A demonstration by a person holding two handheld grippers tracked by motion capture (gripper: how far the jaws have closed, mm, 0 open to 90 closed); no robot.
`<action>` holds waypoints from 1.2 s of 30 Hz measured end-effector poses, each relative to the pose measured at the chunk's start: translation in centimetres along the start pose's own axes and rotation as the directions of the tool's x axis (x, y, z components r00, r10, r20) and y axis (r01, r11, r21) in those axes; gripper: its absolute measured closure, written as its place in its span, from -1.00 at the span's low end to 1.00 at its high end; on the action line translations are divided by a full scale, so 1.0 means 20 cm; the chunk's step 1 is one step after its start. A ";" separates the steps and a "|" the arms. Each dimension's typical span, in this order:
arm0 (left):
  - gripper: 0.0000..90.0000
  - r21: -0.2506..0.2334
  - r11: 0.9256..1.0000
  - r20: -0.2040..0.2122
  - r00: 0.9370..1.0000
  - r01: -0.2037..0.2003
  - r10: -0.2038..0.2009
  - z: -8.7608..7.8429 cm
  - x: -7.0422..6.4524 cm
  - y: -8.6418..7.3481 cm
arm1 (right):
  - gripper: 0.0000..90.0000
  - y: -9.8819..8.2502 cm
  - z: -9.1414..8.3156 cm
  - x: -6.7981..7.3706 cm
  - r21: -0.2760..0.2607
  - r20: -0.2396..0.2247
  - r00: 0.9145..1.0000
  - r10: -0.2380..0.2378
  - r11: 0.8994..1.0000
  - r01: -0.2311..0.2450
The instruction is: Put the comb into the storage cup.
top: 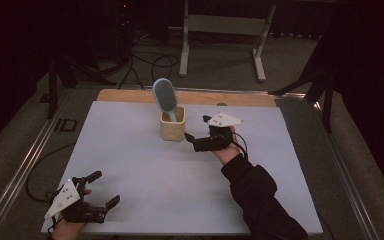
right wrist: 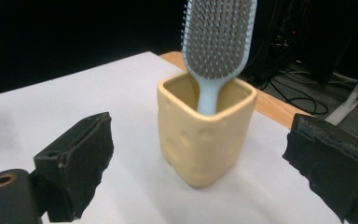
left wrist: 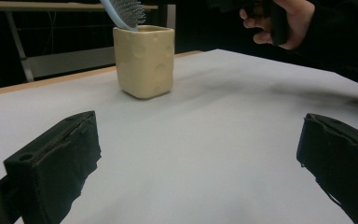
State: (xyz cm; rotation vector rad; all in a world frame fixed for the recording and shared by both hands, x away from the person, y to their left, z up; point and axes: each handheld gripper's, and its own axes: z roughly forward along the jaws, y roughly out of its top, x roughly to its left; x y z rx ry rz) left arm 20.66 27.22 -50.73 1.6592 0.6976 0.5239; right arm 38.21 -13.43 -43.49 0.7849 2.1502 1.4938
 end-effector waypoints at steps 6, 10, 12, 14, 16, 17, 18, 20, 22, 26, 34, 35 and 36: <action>-1.00 0.001 1.000 0.000 1.000 -0.001 0.001 0.00 0.00 0.00 | -0.83 -0.06 -0.08 -0.01 0.007 0.013 1.000 -0.002 1.000 0.002; -1.00 0.002 1.000 -0.001 1.000 -0.001 0.001 0.00 0.00 0.00 | -0.83 -0.11 -0.14 -0.02 0.009 0.018 1.000 0.007 1.000 -0.007; -1.00 0.002 1.000 -0.002 1.000 -0.002 0.002 0.00 0.00 0.00 | -0.83 -0.13 -0.17 -0.02 0.010 0.020 1.000 0.011 1.000 -0.011; -1.00 0.001 1.000 -0.003 1.000 -0.001 0.001 0.00 0.00 0.00 | -0.83 -0.16 -0.19 -0.02 0.012 0.025 1.000 0.006 1.000 -0.007; -1.00 0.002 1.000 -0.002 1.000 -0.001 0.001 0.00 0.00 0.00 | -0.83 -0.20 -0.22 -0.01 0.013 0.037 0.999 -0.009 1.000 0.009; -1.00 0.002 1.000 -0.003 1.000 -0.001 0.001 0.00 0.00 0.00 | -0.83 -0.21 -0.23 0.00 0.019 0.040 0.999 -0.012 1.000 0.011; -1.00 0.004 1.000 -0.003 1.000 -0.003 0.003 0.00 0.00 0.00 | -0.83 -0.23 -0.24 0.00 0.026 0.041 0.999 -0.016 1.000 0.015; -1.00 0.004 1.000 -0.003 1.000 -0.003 0.003 0.00 0.00 0.00 | -0.83 -0.25 -0.26 0.00 0.031 0.040 0.999 -0.006 0.999 0.005; -1.00 0.003 1.000 -0.003 1.000 -0.002 0.002 0.00 0.00 0.00 | -0.83 -0.27 -0.28 0.00 0.028 0.038 0.999 0.002 1.000 -0.003; -1.00 0.001 1.000 -0.004 1.000 -0.001 0.001 0.00 0.00 0.00 | -0.83 -0.30 -0.32 0.00 0.026 0.045 0.999 0.006 1.000 -0.008; -1.00 0.002 1.000 -0.004 1.000 -0.001 0.001 0.00 0.00 0.00 | -0.83 -0.40 -0.43 -0.01 0.046 0.073 0.997 0.022 0.999 -0.025; -1.00 0.002 1.000 -0.004 1.000 -0.002 0.002 0.00 0.00 0.00 | -0.83 -0.41 -0.45 -0.01 0.050 0.076 0.997 0.024 0.998 -0.028; -1.00 0.000 1.000 -0.004 1.000 -0.004 0.004 0.00 0.00 0.00 | -0.83 -0.42 -0.47 -0.01 0.054 0.077 0.997 0.028 0.998 -0.033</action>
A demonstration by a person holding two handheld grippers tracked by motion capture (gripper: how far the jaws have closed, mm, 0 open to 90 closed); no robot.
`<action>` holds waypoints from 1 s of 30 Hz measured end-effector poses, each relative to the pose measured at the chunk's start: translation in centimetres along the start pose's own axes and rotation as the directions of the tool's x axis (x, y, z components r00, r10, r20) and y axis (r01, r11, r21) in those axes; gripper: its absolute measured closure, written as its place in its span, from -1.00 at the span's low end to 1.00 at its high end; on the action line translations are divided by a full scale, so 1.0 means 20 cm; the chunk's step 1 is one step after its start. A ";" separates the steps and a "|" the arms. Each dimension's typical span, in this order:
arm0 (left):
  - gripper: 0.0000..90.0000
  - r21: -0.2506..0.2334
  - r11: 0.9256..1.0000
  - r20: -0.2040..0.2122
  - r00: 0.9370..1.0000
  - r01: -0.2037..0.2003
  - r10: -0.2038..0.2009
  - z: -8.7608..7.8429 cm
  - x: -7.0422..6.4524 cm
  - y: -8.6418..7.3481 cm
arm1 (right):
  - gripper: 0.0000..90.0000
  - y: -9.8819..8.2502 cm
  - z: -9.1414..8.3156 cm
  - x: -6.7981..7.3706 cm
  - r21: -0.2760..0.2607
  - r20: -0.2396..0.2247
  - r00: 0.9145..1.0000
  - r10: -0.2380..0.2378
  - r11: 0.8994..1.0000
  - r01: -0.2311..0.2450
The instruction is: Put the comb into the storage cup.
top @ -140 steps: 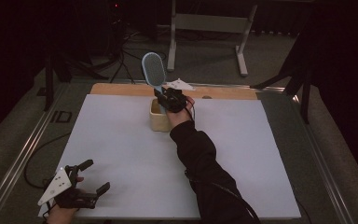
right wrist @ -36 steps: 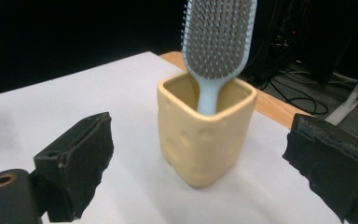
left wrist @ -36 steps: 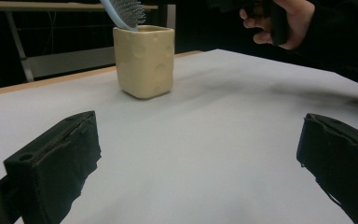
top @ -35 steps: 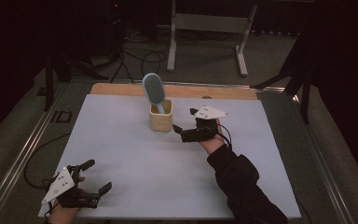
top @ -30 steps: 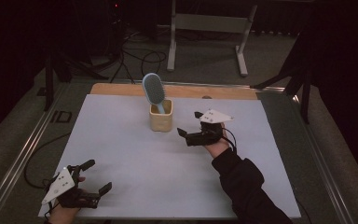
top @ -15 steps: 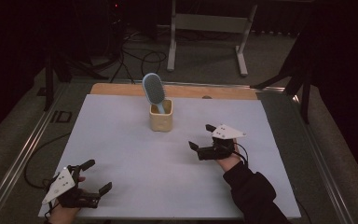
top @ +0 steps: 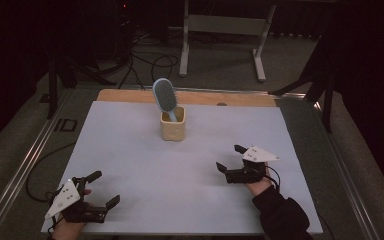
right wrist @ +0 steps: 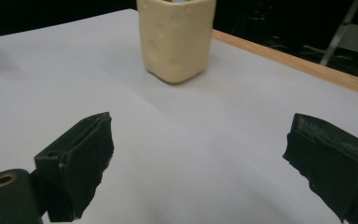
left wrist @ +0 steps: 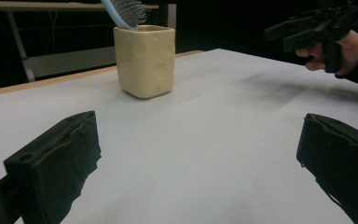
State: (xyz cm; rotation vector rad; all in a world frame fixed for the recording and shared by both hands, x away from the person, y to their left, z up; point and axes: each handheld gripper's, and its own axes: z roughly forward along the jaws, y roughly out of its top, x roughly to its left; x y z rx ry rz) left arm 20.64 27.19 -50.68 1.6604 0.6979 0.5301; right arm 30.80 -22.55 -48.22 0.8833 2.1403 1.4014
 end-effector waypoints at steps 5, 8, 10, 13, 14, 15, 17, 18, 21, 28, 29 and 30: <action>-1.00 -0.002 1.000 -0.001 1.000 0.007 -0.007 0.00 0.00 0.00 | -0.83 -0.06 -0.10 -0.01 0.012 0.039 0.999 0.007 1.000 -0.007; -1.00 -0.001 1.000 0.000 1.000 0.002 -0.002 0.00 0.00 0.00 | -0.83 -0.10 -0.16 -0.02 0.019 0.053 0.998 0.018 1.000 -0.019; -1.00 -0.001 1.000 -0.001 1.000 0.003 -0.003 0.00 0.00 0.00 | -0.83 -0.12 -0.19 -0.03 0.025 0.059 0.998 0.034 0.999 -0.036; -1.00 0.000 1.000 -0.001 1.000 0.003 -0.003 0.00 0.00 0.00 | -0.82 -0.15 -0.23 -0.04 0.033 0.075 0.997 0.036 0.999 -0.038; -1.00 -0.001 1.000 -0.001 1.000 0.004 -0.004 0.00 0.00 0.00 | -0.82 -0.16 -0.24 -0.04 0.036 0.078 0.996 0.044 0.998 -0.047; -1.00 -0.001 1.000 -0.001 1.000 0.005 -0.005 0.00 0.00 0.00 | -0.82 -0.17 -0.25 -0.04 0.035 0.086 0.995 0.039 0.998 -0.042; -1.00 -0.001 1.000 0.000 1.000 0.006 -0.006 0.00 0.00 0.00 | -0.82 -0.19 -0.27 -0.05 0.046 0.093 0.995 0.037 0.998 -0.041; -1.00 -0.001 1.000 0.000 1.000 0.006 -0.006 0.00 0.00 0.00 | -0.82 -0.20 -0.28 -0.05 0.048 0.095 0.994 0.044 0.998 -0.049; -1.00 -0.002 1.000 0.000 1.000 0.007 -0.007 0.00 0.00 0.00 | -0.82 -0.23 -0.30 -0.05 0.062 0.108 0.993 0.043 0.997 -0.050; -1.00 0.001 1.000 0.001 1.000 0.005 -0.005 0.00 0.00 0.00 | -0.82 -0.28 -0.37 -0.08 0.062 0.139 0.988 0.067 0.995 -0.076; -1.00 0.001 1.000 0.001 1.000 0.005 -0.005 0.00 0.00 0.00 | -0.82 -0.28 -0.37 -0.08 0.061 0.146 0.987 0.070 0.995 -0.079; -1.00 0.003 1.000 -0.002 1.000 0.006 -0.006 0.00 0.00 0.00 | -0.82 -0.29 -0.38 -0.08 0.061 0.151 0.986 0.066 0.995 -0.076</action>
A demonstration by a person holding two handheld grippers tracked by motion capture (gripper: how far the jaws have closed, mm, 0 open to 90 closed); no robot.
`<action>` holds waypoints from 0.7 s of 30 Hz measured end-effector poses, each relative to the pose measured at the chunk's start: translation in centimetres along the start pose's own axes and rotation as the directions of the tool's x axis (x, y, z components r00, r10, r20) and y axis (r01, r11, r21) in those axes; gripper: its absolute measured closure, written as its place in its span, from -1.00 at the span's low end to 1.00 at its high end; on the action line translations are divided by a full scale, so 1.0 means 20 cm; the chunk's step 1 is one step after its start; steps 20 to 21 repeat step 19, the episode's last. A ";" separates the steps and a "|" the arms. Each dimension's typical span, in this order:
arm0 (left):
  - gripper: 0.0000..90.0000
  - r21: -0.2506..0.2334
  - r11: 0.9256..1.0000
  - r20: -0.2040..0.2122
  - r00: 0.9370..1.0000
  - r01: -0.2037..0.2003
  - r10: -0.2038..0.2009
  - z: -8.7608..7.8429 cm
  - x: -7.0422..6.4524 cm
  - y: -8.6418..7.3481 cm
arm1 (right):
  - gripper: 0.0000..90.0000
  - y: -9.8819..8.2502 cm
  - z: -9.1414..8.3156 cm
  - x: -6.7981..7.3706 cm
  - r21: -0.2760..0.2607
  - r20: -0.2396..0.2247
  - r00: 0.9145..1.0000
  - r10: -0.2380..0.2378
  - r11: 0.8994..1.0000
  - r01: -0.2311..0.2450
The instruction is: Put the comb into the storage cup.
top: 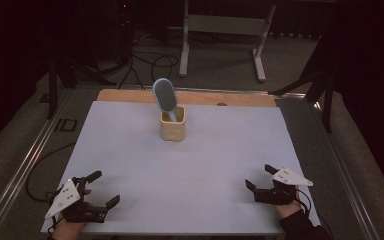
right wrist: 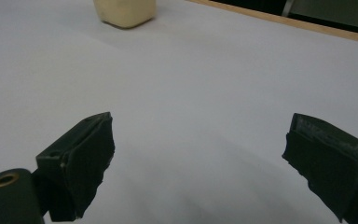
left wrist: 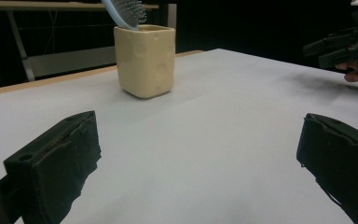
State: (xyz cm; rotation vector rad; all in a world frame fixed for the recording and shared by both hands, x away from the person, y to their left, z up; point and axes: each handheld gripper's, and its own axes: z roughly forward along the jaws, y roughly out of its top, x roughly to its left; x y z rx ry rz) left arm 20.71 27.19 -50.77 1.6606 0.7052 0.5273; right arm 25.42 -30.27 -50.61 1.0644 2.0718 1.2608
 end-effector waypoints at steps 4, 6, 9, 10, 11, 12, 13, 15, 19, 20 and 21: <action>-1.00 0.003 1.000 0.001 1.000 -0.001 0.001 0.00 0.00 0.00 | -0.82 0.00 0.01 0.00 -0.001 -0.004 1.000 -0.013 1.000 0.013; -1.00 0.002 1.000 0.002 1.000 -0.001 0.001 0.00 0.00 0.00 | -0.82 0.00 0.02 0.01 0.000 -0.008 1.000 -0.024 1.000 0.024; -1.00 0.005 1.000 0.001 1.000 -0.002 0.002 0.00 0.00 0.00 | -0.82 0.01 0.02 0.02 -0.004 -0.018 0.999 -0.029 1.000 0.029; -1.00 0.006 1.000 0.001 1.000 -0.002 0.002 0.00 0.00 0.00 | -0.82 0.01 0.02 0.02 -0.005 -0.021 0.999 -0.027 1.000 0.027; -1.00 0.007 1.000 0.000 1.000 -0.003 0.003 0.00 0.00 0.00 | -0.82 0.01 0.03 0.02 -0.006 -0.023 0.999 -0.025 1.000 0.025; -1.00 0.007 1.000 0.002 1.000 0.000 0.000 0.00 0.00 0.00 | -0.82 0.01 0.03 0.02 -0.005 -0.027 0.999 -0.027 1.000 0.026; -1.00 0.006 1.000 0.001 1.000 0.001 -0.001 0.00 0.00 0.00 | -0.82 0.01 0.03 0.03 -0.005 -0.029 0.999 -0.029 1.000 0.029; -1.00 0.011 1.000 -0.003 1.000 -0.001 0.001 0.00 0.00 0.00 | -0.82 0.01 0.03 0.03 -0.004 -0.038 0.999 -0.028 1.000 0.027; -1.00 0.011 1.000 -0.004 1.000 -0.001 0.001 0.01 0.00 0.00 | -0.82 0.02 0.03 0.04 -0.007 -0.046 0.998 -0.031 1.000 0.031; -1.00 0.011 1.000 -0.004 1.000 -0.001 0.001 0.01 0.00 0.00 | -0.82 0.02 0.03 0.04 -0.007 -0.046 0.998 -0.031 1.000 0.031; -1.00 0.011 1.000 -0.004 1.000 -0.001 0.001 0.01 0.00 0.00 | -0.82 0.02 0.03 0.04 -0.007 -0.046 0.998 -0.031 1.000 0.031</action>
